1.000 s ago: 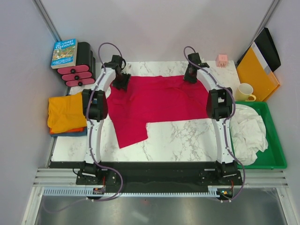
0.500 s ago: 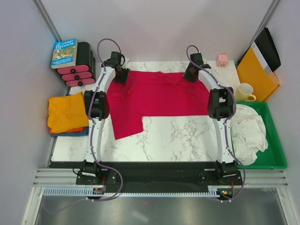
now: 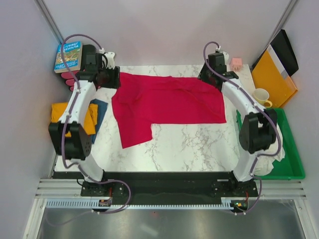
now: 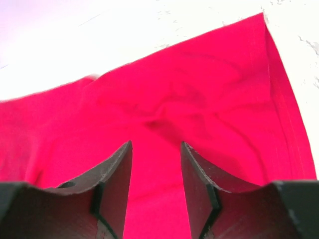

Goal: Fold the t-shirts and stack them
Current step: Fold the flattened tshirt in 1/3 of the way, then grap the side of the flattened tshirt closest away from the robot with both arms

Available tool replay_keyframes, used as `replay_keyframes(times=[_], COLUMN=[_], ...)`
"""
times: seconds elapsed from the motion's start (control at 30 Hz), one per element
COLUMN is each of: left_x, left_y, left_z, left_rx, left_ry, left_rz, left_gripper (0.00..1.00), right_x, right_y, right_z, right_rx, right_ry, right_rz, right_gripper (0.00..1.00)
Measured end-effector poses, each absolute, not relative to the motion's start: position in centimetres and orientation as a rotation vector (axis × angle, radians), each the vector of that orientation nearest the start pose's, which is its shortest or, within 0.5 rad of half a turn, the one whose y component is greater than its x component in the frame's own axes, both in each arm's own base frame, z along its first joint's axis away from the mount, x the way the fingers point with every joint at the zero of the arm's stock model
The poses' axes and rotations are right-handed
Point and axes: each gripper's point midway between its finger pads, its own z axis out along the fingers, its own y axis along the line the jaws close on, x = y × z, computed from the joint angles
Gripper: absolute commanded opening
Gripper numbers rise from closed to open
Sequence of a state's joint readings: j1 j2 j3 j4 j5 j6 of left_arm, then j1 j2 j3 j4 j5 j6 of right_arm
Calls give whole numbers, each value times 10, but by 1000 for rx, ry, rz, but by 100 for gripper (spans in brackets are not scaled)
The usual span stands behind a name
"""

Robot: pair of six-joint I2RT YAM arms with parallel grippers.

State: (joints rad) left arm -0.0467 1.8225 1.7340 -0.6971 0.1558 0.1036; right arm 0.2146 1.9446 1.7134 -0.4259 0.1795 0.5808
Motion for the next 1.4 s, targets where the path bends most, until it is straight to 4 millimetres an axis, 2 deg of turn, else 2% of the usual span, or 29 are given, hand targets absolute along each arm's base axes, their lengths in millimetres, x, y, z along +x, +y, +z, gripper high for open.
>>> replay_keyframes(times=[0.07, 0.13, 0.23, 0.33, 0.43, 0.5, 0.53, 0.67, 0.73, 0.87, 1.0, 1.13, 1.27, 1.4], left_x=[448, 420, 378, 331, 290, 277, 271, 259, 250, 239, 232, 227, 233, 262], left_y=[-55, -63, -71, -73, -71, -72, -72, -69, -67, -64, -61, -61, -70, -87], left_z=[217, 209, 161, 114, 103, 109, 113, 112, 107, 99, 77, 60, 61, 80], left_rx=[283, 310, 355, 410, 464, 488, 493, 502, 512, 555, 622, 676, 674, 588], left_ry=[2304, 2324, 2464, 2635, 2713, 2710, 2704, 2731, 2765, 2842, 2932, 2903, 2787, 2603], left_rz=[-193, -215, -238, -243, -227, -228, -229, -230, -230, -233, -238, -252, -302, -357], left_gripper=[59, 59, 64, 67, 67, 66, 62, 65, 64, 61, 60, 62, 60, 61], right_x=[505, 478, 428, 384, 353, 342, 339, 330, 323, 310, 300, 291, 282, 276], right_y=[121, 136, 160, 171, 172, 170, 167, 159, 152, 141, 135, 134, 131, 126], right_z=[204, 208, 180, 145, 132, 139, 146, 171, 176, 170, 159, 146, 132, 119], right_rx=[443, 391, 307, 250, 230, 240, 250, 293, 312, 341, 358, 351, 336, 332], right_ry=[2143, 2145, 2223, 2314, 2351, 2332, 2313, 2233, 2211, 2217, 2238, 2264, 2288, 2308], right_rz=[258, 267, 256, 222, 192, 194, 196, 213, 213, 191, 172, 158, 124, 89], right_gripper=[49, 49, 49, 49, 49, 49, 49, 49, 49, 49, 49, 49, 50, 50])
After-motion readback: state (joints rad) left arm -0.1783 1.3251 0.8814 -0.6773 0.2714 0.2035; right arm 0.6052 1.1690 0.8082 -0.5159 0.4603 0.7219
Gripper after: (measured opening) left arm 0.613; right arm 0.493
